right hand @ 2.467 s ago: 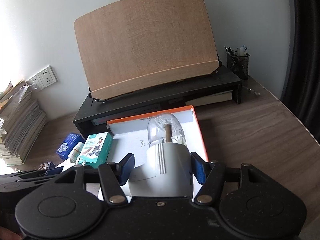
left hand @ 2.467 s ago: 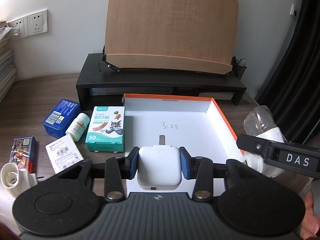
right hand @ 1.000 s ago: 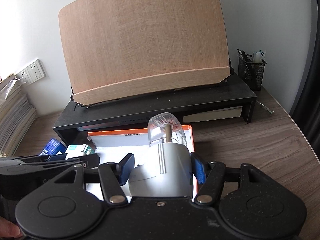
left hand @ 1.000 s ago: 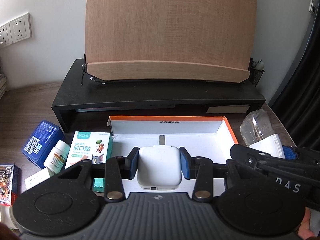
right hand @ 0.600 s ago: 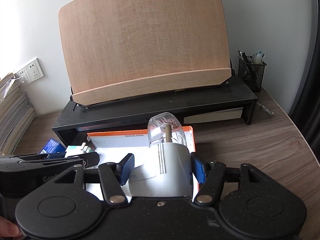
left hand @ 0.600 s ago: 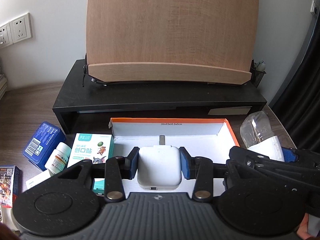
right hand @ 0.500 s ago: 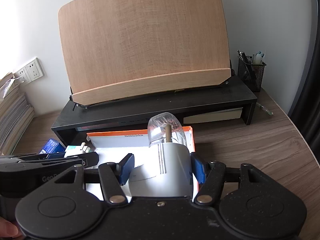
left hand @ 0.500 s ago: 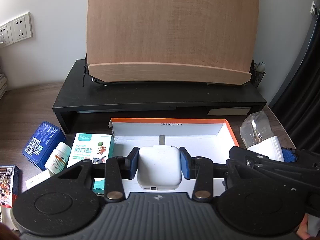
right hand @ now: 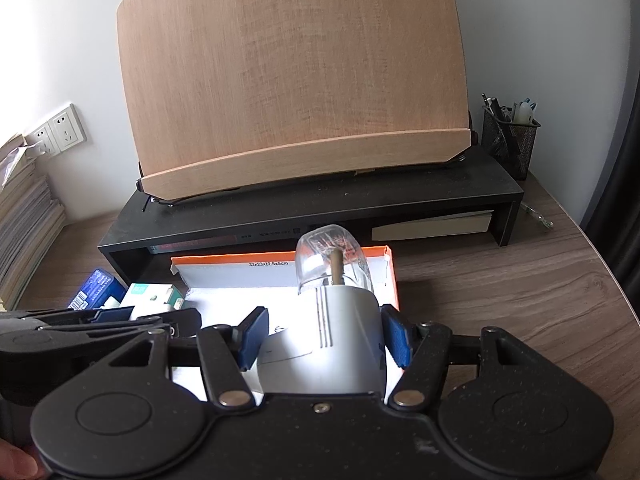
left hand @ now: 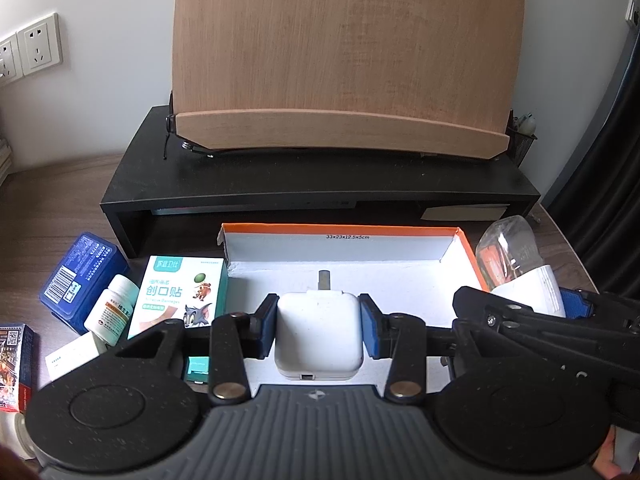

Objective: Organize rigid objects
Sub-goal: 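Carry the charger in the left tool and bulb device in the right tool over the orange-rimmed box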

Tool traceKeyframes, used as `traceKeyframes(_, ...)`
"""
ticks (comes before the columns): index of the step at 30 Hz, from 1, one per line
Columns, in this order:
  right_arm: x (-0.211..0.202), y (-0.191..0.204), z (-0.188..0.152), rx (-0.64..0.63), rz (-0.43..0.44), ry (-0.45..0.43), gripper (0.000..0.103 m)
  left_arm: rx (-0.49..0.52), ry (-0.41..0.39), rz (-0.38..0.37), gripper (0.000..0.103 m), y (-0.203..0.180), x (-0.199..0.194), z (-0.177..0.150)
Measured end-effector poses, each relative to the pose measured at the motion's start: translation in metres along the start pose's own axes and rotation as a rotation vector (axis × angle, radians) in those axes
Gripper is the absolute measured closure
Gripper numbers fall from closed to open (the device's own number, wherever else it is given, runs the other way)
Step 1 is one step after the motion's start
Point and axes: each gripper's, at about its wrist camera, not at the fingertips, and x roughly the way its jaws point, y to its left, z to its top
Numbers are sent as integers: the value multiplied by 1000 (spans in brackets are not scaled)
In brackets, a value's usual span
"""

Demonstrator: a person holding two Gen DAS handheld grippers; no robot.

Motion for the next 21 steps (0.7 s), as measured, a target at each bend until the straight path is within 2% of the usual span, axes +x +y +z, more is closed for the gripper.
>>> traceKeyframes(21, 17, -6, 4, -1, -18, 24, 29, -1, 27, -8, 61, -3, 19, 4)
